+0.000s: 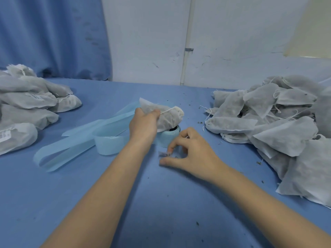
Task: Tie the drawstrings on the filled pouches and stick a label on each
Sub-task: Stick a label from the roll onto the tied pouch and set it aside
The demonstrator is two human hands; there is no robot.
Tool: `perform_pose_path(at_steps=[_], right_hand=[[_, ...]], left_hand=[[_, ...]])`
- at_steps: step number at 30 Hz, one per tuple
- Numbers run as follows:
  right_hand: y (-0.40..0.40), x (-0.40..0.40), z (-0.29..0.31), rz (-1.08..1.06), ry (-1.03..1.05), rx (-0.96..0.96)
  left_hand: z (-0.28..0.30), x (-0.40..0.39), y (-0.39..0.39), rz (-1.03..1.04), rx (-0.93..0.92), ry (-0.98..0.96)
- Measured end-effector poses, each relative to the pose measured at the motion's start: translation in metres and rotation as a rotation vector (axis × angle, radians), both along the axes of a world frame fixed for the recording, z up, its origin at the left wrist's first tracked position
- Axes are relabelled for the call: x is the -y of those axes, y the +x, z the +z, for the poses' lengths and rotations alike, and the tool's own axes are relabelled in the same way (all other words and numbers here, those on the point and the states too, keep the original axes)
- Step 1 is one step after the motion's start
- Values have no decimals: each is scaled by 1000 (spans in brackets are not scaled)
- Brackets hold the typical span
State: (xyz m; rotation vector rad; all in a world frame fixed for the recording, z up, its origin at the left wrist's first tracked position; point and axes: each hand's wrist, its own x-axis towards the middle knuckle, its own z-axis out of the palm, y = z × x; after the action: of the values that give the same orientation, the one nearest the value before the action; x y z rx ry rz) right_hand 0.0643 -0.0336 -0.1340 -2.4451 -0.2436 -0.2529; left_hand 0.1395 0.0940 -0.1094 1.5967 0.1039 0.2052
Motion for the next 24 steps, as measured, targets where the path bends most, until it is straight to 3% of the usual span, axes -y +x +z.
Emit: perform_pose_path(at_steps=[7, 24], right_hand=[[-23, 28, 47, 1, 194, 138], [-8, 51, 55, -166, 61, 372]], left_hand=[[7, 11, -18, -219, 175, -71], [17, 29, -45, -577, 125, -184]])
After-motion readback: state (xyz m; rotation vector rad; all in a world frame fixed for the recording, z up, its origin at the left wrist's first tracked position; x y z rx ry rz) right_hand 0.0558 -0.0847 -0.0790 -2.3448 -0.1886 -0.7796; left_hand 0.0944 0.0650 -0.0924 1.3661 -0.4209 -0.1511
